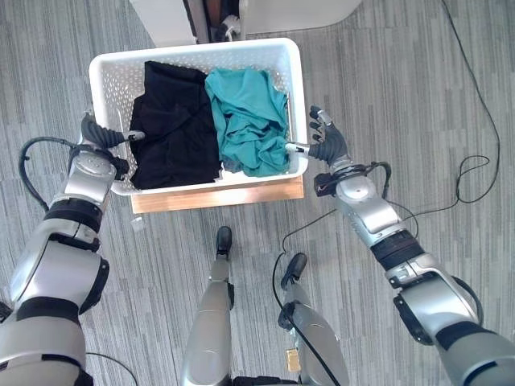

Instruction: Grab the laundry basket,head to the washer,open it,put in the laundry and shut it.

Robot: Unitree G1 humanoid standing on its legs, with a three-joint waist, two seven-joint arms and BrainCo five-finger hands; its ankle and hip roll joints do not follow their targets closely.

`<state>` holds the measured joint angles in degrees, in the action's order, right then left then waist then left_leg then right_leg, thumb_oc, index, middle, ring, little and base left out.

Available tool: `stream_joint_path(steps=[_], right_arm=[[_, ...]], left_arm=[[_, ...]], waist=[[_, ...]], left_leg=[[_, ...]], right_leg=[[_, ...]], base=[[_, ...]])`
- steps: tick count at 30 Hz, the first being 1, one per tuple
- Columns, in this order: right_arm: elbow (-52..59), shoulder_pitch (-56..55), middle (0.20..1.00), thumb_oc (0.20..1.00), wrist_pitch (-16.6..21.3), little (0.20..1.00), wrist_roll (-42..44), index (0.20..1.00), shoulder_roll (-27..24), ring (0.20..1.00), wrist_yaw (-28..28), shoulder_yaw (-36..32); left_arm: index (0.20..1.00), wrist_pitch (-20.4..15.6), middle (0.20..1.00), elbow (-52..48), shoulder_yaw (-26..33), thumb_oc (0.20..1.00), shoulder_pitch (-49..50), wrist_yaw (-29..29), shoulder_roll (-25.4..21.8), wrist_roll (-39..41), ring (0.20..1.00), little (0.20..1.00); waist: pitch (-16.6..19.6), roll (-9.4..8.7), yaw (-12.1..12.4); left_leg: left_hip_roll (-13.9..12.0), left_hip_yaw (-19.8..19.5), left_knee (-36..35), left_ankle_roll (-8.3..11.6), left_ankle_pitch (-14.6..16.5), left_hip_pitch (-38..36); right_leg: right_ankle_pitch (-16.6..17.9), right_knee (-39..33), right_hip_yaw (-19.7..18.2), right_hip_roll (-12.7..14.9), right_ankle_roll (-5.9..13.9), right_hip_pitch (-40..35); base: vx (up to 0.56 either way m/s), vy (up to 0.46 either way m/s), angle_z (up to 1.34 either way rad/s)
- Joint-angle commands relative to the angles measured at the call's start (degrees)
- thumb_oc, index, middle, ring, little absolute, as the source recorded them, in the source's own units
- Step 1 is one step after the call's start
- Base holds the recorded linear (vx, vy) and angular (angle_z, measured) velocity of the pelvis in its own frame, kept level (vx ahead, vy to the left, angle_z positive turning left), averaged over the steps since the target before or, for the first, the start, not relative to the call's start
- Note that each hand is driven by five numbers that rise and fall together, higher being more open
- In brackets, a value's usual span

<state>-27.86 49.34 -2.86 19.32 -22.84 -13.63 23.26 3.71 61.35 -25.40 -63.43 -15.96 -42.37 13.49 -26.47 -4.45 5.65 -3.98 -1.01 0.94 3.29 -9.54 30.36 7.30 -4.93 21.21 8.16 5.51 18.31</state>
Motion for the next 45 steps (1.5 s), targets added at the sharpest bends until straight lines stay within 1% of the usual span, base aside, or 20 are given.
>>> stream_joint_path(steps=[1,7,8,9,10,11,12,13,14,16,18,21,22,25,31,33,34,35,36,45], right_arm=[[2.2,0.5,1.000,1.000,2.8,1.000,-1.9,1.000,-0.8,1.000,-0.3,-0.8],[1.4,1.1,1.000,1.000,2.6,1.000,-1.6,1.000,-0.1,1.000,0.3,0.0],[0.7,1.6,1.000,1.000,2.2,1.000,-1.7,1.000,0.5,1.000,1.0,1.0],[0.5,2.1,1.000,1.000,2.2,1.000,-1.4,1.000,0.7,1.000,1.4,1.5],[0.5,2.1,1.000,1.000,2.2,1.000,-1.4,1.000,0.7,1.000,1.4,1.5],[0.4,2.4,1.000,1.000,2.1,1.000,-1.0,1.000,0.7,1.000,1.6,1.8],[0.4,2.4,0.915,0.915,2.1,0.915,-0.9,0.915,0.8,0.915,1.6,1.8],[0.5,2.4,0.636,0.636,2.1,0.636,-0.6,0.636,0.8,0.636,1.7,1.9],[0.8,2.2,0.464,0.464,2.2,0.464,-0.2,0.464,1.0,0.464,1.9,1.8],[0.9,2.1,0.200,0.200,2.3,0.200,0.1,0.200,1.0,0.200,2.0,1.8],[1.6,1.4,0.200,0.200,2.8,0.200,0.7,0.200,0.5,0.200,2.3,1.2],[2.5,0.3,0.200,0.200,3.0,0.200,0.8,0.200,0.1,0.200,2.9,0.6],[3.6,-0.6,0.200,0.200,3.5,0.200,0.7,0.200,-0.3,0.200,3.2,0.2],[5.0,-1.3,0.200,0.200,4.1,0.200,0.8,0.200,-0.8,0.200,3.3,-0.3],[9.0,-4.8,0.200,0.200,5.4,0.200,1.3,0.200,-1.9,0.200,2.4,-3.2],[9.5,-5.4,0.200,0.200,5.6,0.200,1.7,0.200,-2.1,0.200,2.3,-3.7],[10.5,-6.6,0.200,0.200,5.7,0.200,2.3,0.200,-2.5,0.200,2.1,-5.0],[10.6,-6.7,0.200,0.200,5.7,0.200,2.3,0.200,-2.5,0.200,2.2,-4.9],[11.2,-7.3,0.200,0.200,5.8,0.200,2.7,0.200,-2.8,0.200,2.2,-5.3],[17.4,-14.3,0.200,0.200,5.9,0.200,6.1,0.200,-7.0,0.200,4.7,-9.3]], left_arm=[[1.000,-2.9,1.000,0.4,-0.7,1.000,-2.4,-1.8,0.1,-1.4,1.000,1.000],[1.000,-2.4,1.000,0.3,-1.8,1.000,-2.1,-1.7,-1.0,-3.4,1.000,1.000],[0.940,-2.2,0.940,0.5,-2.1,0.940,-2.2,-1.4,-1.7,-3.4,0.940,0.940],[0.401,-2.0,0.401,0.3,-2.2,0.401,-2.3,-1.2,-1.9,-3.3,0.401,0.401],[0.200,-2.0,0.200,0.4,-2.2,0.200,-2.3,-1.2,-1.9,-3.2,0.200,0.200],[0.200,-1.9,0.200,0.0,-2.5,0.200,-2.3,-0.9,-2.2,-3.4,0.200,0.200],[0.200,-1.9,0.200,0.0,-2.5,0.200,-2.3,-0.9,-2.2,-3.4,0.200,0.200],[0.200,-1.8,0.200,-0.4,-2.6,0.200,-2.1,-0.8,-2.4,-3.5,0.200,0.200],[0.200,-1.8,0.200,-1.7,-2.8,0.200,-1.6,-0.9,-2.6,-4.5,0.200,0.200],[0.200,-1.7,0.200,-2.7,-3.1,0.200,-1.4,-1.2,-2.7,-5.6,0.200,0.200],[0.200,-1.7,0.200,-7.3,-3.5,0.200,-0.1,-1.8,-3.9,-9.8,0.200,0.200],[0.200,-1.6,0.200,-10.6,-2.4,0.200,2.0,-2.1,-5.1,-11.9,0.200,0.200],[0.200,-1.5,0.200,-11.9,-1.6,0.200,3.2,-3.0,-6.0,-15.0,0.200,0.200],[0.200,-1.4,0.200,-12.7,-1.2,0.200,3.8,-3.4,-6.5,-17.5,0.200,0.200],[0.200,-1.6,0.200,-20.1,-0.4,0.200,8.5,-3.6,-8.4,-25.2,0.200,0.200],[0.200,-1.6,0.200,-21.3,-0.3,0.200,9.1,-3.5,-8.6,-26.2,0.200,0.200],[0.200,-2.1,0.200,-23.9,0.2,0.200,10.7,-3.3,-8.5,-27.3,0.200,0.200],[0.200,-2.0,0.200,-24.0,0.3,0.200,10.9,-3.2,-8.5,-27.4,0.200,0.200],[0.200,-2.2,0.200,-25.2,0.5,0.200,11.7,-2.9,-8.4,-27.8,0.200,0.200],[0.200,-5.0,0.200,-37.0,2.6,0.200,21.6,1.6,-8.5,-32.4,0.200,0.200]], waist=[[2.1,-0.95,-0.4],[2.0,-1.55,-0.4],[1.6,-1.47,-0.2],[1.3,-1.41,-0.1],[1.3,-1.41,-0.1],[1.0,-1.30,-0.1],[1.1,-1.30,-0.1],[0.9,-1.26,-0.1],[0.7,-1.27,-0.1],[0.6,-1.34,-0.1],[0.4,-1.51,-0.1],[0.5,-1.57,0.0],[0.6,-1.90,-0.1],[0.7,-2.10,-0.3],[1.5,-2.24,-0.4],[2.0,-2.27,-0.5],[2.1,-2.43,-0.4],[2.4,-2.35,-0.4],[2.3,-2.49,-0.5],[4.8,-3.63,-0.6]], left_leg=[[-1.0,-1.6,6.1,-0.60,9.3,1.5],[-1.2,-1.6,6.6,-0.69,9.9,1.8],[-1.1,-1.6,7.1,-0.77,10.2,2.2],[-1.1,-1.6,7.3,-0.78,10.2,2.5],[-1.1,-1.6,7.4,-0.78,10.2,2.5],[-1.1,-1.6,7.5,-0.79,10.2,2.9],[-1.1,-1.6,7.5,-0.79,10.2,3.0],[-1.1,-1.6,7.6,-0.80,10.2,3.2],[-1.2,-1.7,7.5,-0.80,10.1,3.4],[-1.2,-1.7,7.4,-0.79,10.0,3.5],[-1.1,-1.9,7.0,-0.75,9.9,3.7],[-1.1,-2.0,6.6,-0.76,9.8,3.8],[-1.1,-2.1,6.5,-0.75,10.0,3.9],[-1.1,-2.1,6.4,-0.74,10.1,3.9],[-1.3,-2.2,6.1,-0.71,10.5,2.9],[-1.2,-2.1,5.7,-0.74,10.3,2.5],[-1.0,-1.7,5.5,-1.06,9.0,2.4],[-1.3,-2.1,5.3,-0.73,10.2,1.7],[-1.0,-1.7,5.4,-1.05,9.0,1.9],[-1.9,-1.1,5.6,-1.00,10.6,-3.5]], right_leg=[[-3.0,5.0,-4.4,5.4,1.96,0.1],[-3.0,5.1,-4.4,5.2,1.99,0.2],[-2.9,5.3,-4.5,5.1,1.98,0.4],[-2.9,5.4,-4.6,5.1,1.99,0.8],[-2.9,5.4,-4.6,5.1,1.98,0.8],[-2.8,5.4,-4.7,5.0,1.96,1.1],[-2.8,5.4,-4.7,5.0,1.95,1.2],[-2.7,5.4,-4.7,5.0,1.98,1.4],[-2.7,5.3,-4.7,4.9,1.97,1.7],[-2.6,5.3,-4.8,4.9,1.96,1.8],[-2.6,5.2,-4.8,4.9,1.97,2.2],[-2.6,5.1,-4.9,4.8,1.97,2.4],[-2.6,5.0,-5.0,4.7,2.01,2.6],[-2.6,4.9,-5.2,4.6,2.09,2.7],[-2.8,4.7,-5.3,4.6,2.32,2.0],[-2.8,4.6,-5.4,4.6,2.37,1.8],[-2.0,4.7,-4.7,5.1,2.06,1.9],[-2.9,4.7,-5.3,4.7,2.45,1.3],[-2.1,4.8,-4.7,5.1,2.09,1.5],[-3.0,5.1,-5.8,4.4,1.98,-2.6]], base=[[0.00,0.000,0.00],[0.00,0.000,0.00],[0.00,0.000,0.00],[0.00,0.000,0.00],[0.00,0.000,0.00],[0.00,0.000,0.00],[-0.01,0.012,-0.03],[0.00,0.000,0.00],[-0.01,0.008,-0.03],[0.00,0.000,0.00],[0.00,0.000,0.00],[0.00,0.000,0.00],[0.00,0.000,0.00],[0.00,0.000,0.00],[0.00,0.000,0.00],[-0.04,0.008,0.00],[0.00,0.000,0.00],[-0.08,0.007,-0.01],[0.00,0.000,0.00],[-0.01,-0.035,-0.03]])
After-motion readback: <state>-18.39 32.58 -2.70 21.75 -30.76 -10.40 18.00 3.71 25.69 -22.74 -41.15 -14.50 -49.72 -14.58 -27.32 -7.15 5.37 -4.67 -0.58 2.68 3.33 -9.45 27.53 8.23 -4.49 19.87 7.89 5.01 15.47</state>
